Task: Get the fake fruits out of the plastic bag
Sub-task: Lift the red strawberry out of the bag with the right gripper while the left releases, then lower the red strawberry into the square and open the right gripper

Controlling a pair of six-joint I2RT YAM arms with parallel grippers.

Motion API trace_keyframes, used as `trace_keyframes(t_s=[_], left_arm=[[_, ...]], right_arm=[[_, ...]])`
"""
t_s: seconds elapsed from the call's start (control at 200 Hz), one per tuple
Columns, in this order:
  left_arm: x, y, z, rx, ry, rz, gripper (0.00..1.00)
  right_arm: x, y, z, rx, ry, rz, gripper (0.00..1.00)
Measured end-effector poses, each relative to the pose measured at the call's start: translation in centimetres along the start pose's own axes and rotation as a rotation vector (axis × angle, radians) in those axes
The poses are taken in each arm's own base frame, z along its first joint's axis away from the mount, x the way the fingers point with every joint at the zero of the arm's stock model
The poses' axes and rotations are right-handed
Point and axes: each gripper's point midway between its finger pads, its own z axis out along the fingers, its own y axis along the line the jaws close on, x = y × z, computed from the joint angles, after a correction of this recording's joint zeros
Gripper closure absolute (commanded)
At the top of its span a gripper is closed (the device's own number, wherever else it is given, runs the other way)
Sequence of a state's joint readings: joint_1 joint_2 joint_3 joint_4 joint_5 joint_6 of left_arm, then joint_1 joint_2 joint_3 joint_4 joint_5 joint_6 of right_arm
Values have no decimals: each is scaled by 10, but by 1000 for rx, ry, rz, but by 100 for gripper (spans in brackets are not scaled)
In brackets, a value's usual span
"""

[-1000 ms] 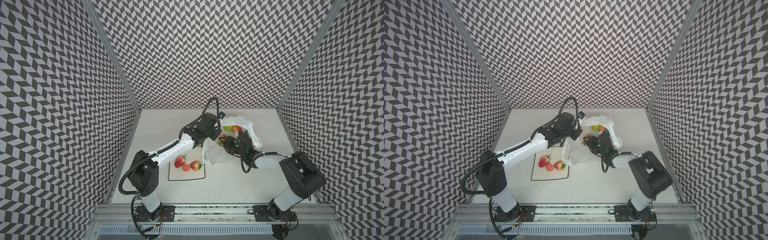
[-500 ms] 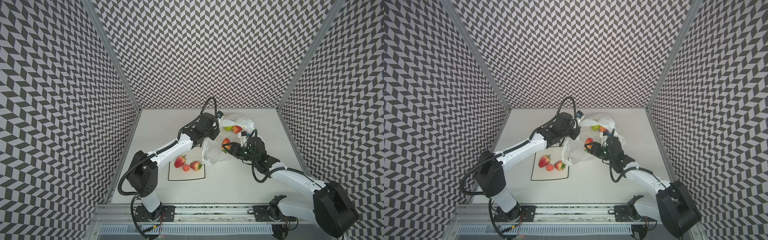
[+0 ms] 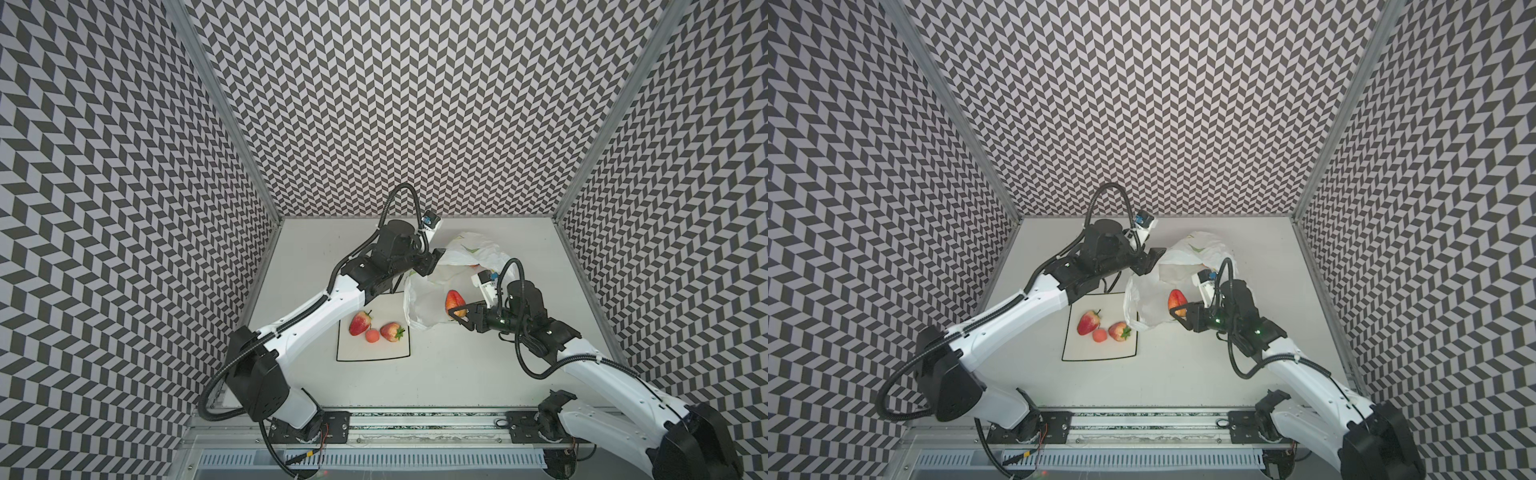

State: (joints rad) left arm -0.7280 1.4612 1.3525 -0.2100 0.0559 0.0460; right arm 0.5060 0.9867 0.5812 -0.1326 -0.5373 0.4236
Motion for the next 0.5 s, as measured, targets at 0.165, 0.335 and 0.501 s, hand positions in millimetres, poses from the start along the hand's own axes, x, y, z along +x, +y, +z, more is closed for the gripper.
trace_keyframes(t_s=[0.165, 0.335, 0.501], left_arm=[[-44, 11, -55, -21, -165, -108, 33], [-56, 56, -103, -165, -261, -258, 33], [-37, 108, -140, -372, -278, -417, 33]], right_arm=[[17, 32, -3, -25, 58, -144, 57], [32, 101, 1, -125, 90, -345, 57], [54, 142, 25, -155, 156, -482, 57]])
